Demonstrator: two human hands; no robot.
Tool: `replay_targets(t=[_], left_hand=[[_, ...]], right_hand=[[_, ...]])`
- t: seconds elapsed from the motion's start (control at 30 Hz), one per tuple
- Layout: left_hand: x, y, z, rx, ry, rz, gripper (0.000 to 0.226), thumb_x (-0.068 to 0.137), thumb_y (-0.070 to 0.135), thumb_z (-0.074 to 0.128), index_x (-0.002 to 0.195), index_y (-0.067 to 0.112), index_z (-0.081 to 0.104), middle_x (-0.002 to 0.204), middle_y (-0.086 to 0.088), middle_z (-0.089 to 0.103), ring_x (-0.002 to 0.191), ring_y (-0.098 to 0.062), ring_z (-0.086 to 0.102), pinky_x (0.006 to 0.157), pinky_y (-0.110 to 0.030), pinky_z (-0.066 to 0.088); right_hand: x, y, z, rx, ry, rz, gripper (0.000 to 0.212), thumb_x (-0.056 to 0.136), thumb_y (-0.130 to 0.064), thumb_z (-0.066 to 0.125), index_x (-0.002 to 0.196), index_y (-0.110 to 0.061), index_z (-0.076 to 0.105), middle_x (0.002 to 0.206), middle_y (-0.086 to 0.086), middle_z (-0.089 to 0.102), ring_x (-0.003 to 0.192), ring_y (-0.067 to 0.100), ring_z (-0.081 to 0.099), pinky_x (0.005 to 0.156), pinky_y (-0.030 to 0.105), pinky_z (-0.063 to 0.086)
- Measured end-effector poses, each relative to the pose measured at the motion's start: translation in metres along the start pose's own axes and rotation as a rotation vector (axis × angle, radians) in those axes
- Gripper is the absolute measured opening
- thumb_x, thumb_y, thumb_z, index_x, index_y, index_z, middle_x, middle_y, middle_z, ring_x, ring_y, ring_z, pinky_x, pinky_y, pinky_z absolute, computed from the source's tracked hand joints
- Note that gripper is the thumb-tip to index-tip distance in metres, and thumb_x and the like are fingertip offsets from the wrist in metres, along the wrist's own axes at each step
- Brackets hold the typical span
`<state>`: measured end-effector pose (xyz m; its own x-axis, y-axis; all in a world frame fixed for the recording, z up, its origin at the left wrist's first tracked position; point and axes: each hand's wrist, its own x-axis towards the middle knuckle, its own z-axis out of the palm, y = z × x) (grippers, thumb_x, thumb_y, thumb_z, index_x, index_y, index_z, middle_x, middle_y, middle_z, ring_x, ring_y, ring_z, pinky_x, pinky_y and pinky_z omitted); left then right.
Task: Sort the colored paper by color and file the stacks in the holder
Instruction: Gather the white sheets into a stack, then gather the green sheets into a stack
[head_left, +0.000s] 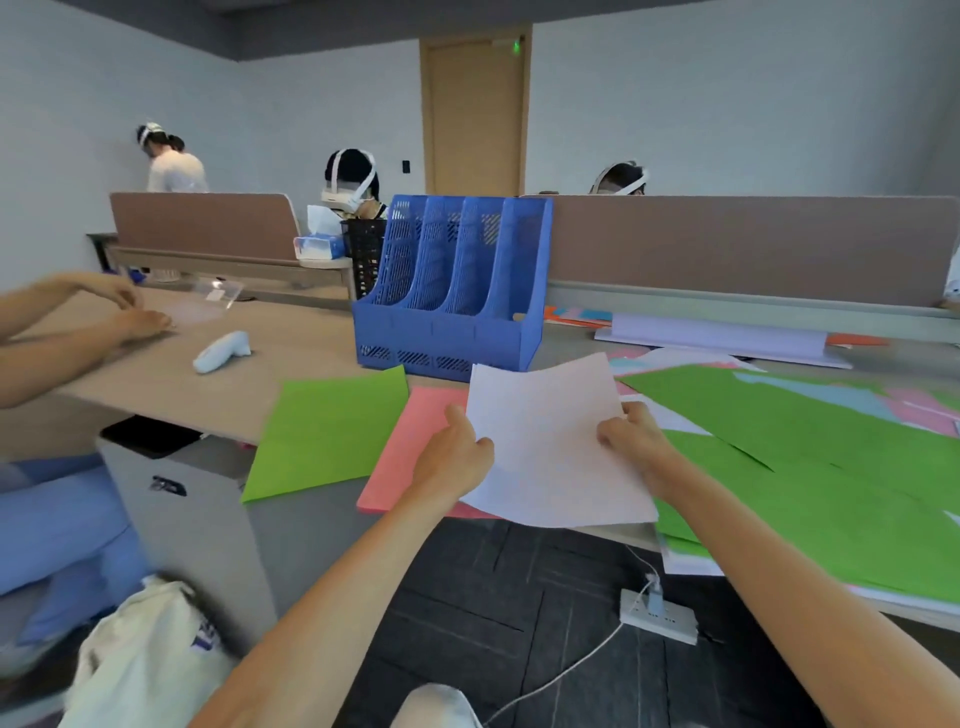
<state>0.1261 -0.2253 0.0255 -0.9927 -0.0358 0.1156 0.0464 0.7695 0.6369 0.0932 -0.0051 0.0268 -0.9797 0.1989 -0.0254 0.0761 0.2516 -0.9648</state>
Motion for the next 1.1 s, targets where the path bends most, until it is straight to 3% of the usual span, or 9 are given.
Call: replay_targets(t=[0.1,0.17,0.23,0.33,0.57,0.73,0.9,1.0,1.1], left_hand=[[0.0,-0.011,-0.003,0.151,0.039,-0.026,0.043,0.095,0.023,0.042,0.129,0.005,0.021,0.063,0.0,0.038,0.052,-0.017,0.038,0.045,-0.028,0.024],[-0.001,-0.016,-0.003,0.238,0.043,-0.041,0.053,0.095,0.025,0.044,0.133,0.002,0.015,0.066,-0.001,0.042,0.058,-0.019,0.042,0.047,-0.028,0.026],[-0.003,-0.017,-0.004,0.344,0.071,-0.045,0.052,0.094,0.027,0.045,0.133,0.003,0.021,0.087,-0.007,0.053,0.082,-0.025,0.049,0.059,-0.032,0.033],[-0.004,-0.01,-0.003,0.472,0.124,-0.019,0.044,0.092,0.03,0.048,0.127,0.006,0.034,0.123,-0.011,0.048,0.114,-0.028,0.04,0.075,-0.035,0.034],[0.001,0.054,0.022,0.057,-0.095,0.188,0.046,0.095,0.028,0.046,0.136,0.009,0.036,0.137,-0.007,0.047,0.126,-0.025,0.04,0.095,-0.038,0.041],[0.004,0.098,0.061,-0.016,-0.254,0.286,0.035,0.094,0.027,0.046,0.126,0.014,0.045,0.125,-0.005,0.058,0.113,-0.025,0.053,0.092,-0.036,0.046],[0.009,0.13,0.1,0.082,-0.405,0.236,0.054,0.095,0.029,0.046,0.141,0.006,0.03,0.135,-0.017,0.049,0.118,-0.029,0.051,0.089,-0.033,0.042],[0.01,0.143,0.113,0.063,-0.4,0.201,0.064,0.096,0.029,0.047,0.146,0.002,0.017,0.139,-0.018,0.044,0.115,-0.028,0.05,0.084,-0.031,0.039],[0.014,0.146,0.117,-0.024,-0.353,0.158,0.064,0.094,0.027,0.052,0.144,0.004,0.019,0.135,-0.016,0.047,0.118,-0.029,0.05,0.083,-0.03,0.037]], right_hand=[[0.003,0.006,0.011,-0.103,-0.035,0.002,0.045,0.087,-0.004,0.05,0.127,-0.009,0.03,0.09,0.009,0.054,0.073,0.021,0.057,0.056,0.027,0.044],[0.005,0.009,0.015,-0.199,-0.037,-0.01,0.058,0.086,-0.008,0.052,0.137,-0.01,0.024,0.102,0.012,0.057,0.087,0.029,0.061,0.068,0.034,0.051],[0.005,0.008,0.013,-0.312,-0.023,-0.033,0.065,0.087,-0.013,0.054,0.143,-0.01,0.021,0.121,0.015,0.055,0.106,0.034,0.059,0.086,0.038,0.05],[0.003,0.003,0.001,-0.516,0.046,-0.108,0.056,0.089,-0.02,0.056,0.14,-0.01,0.035,0.128,0.014,0.053,0.112,0.033,0.056,0.091,0.036,0.046],[-0.014,0.02,-0.052,-0.602,0.183,-0.306,0.027,0.09,-0.012,0.056,0.116,-0.008,0.063,0.111,0.006,0.068,0.098,0.023,0.061,0.084,0.028,0.046],[-0.025,0.042,-0.102,-0.812,0.199,-0.332,0.031,0.09,-0.012,0.055,0.12,-0.011,0.062,0.119,0.007,0.063,0.102,0.022,0.061,0.087,0.03,0.048],[-0.039,0.055,-0.143,-0.981,0.092,-0.256,0.04,0.093,-0.026,0.055,0.131,-0.015,0.054,0.131,0.007,0.053,0.122,0.024,0.051,0.102,0.038,0.043],[-0.041,0.065,-0.155,-1.07,0.006,-0.234,0.039,0.097,-0.034,0.048,0.132,-0.016,0.054,0.131,0.007,0.053,0.119,0.022,0.052,0.105,0.038,0.042],[-0.04,0.07,-0.159,-1.101,0.002,-0.253,0.04,0.098,-0.039,0.045,0.132,-0.018,0.053,0.129,0.006,0.053,0.119,0.021,0.051,0.106,0.038,0.041]])
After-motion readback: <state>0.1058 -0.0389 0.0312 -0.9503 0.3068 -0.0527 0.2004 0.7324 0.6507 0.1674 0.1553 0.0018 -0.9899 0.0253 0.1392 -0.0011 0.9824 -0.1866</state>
